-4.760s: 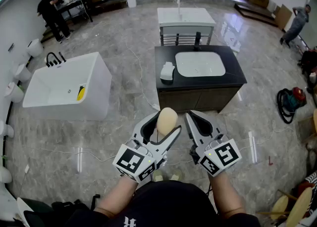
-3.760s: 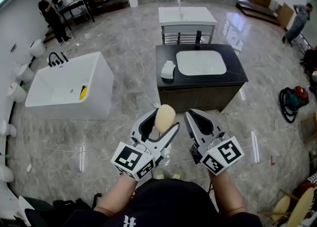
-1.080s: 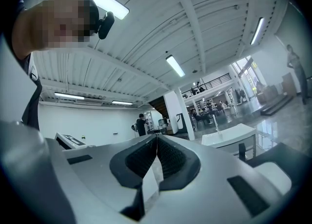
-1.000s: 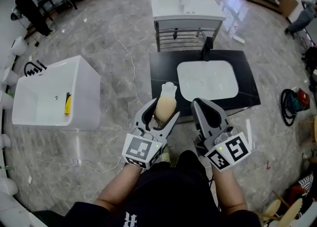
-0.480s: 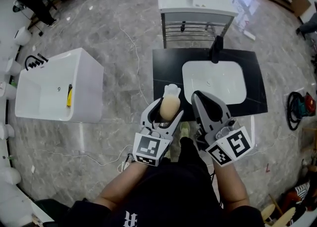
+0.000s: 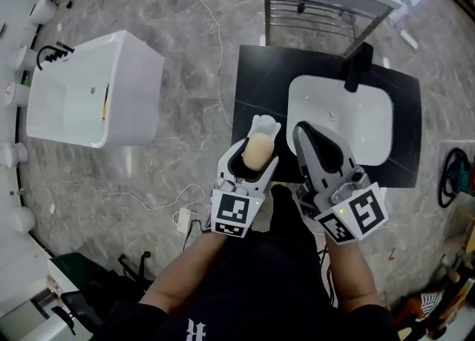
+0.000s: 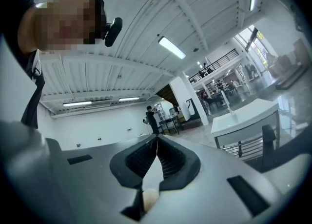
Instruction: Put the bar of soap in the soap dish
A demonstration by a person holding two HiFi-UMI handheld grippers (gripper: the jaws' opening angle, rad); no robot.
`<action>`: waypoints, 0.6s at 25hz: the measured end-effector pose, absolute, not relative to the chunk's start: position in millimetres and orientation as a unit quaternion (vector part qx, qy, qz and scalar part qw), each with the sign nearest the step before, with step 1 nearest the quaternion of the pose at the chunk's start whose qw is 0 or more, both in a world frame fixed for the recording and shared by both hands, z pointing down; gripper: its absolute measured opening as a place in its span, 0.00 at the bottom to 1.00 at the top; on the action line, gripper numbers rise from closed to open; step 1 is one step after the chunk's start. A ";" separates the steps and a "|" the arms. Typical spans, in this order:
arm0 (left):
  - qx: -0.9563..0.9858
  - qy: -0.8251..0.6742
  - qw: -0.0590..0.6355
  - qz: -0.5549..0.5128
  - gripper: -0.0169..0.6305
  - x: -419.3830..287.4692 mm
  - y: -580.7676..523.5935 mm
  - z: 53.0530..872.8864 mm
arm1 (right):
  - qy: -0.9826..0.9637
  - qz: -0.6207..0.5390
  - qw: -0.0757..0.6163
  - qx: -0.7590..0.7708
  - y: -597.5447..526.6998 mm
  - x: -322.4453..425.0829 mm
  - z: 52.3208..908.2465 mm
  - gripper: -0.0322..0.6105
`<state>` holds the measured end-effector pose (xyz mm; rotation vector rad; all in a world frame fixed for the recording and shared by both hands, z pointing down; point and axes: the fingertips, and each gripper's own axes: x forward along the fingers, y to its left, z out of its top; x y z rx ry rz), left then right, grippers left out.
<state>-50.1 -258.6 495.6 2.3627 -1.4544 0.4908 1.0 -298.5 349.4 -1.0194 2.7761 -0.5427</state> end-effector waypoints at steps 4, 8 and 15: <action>0.806 -0.522 0.194 0.200 0.48 -50.8 -266.4 533.3 | 0.921 -0.212 0.056 -0.321 -317.6 0.0 378.9 0.06; 0.791 -0.526 0.212 0.228 0.48 -53.1 -278.6 568.7 | 0.922 -0.225 0.053 -0.311 -333.8 -4.7 400.3 0.06; 0.766 -0.523 0.231 0.295 0.48 -55.1 -284.2 612.2 | 0.920 -0.247 0.055 -0.299 -350.2 -3.1 421.2 0.06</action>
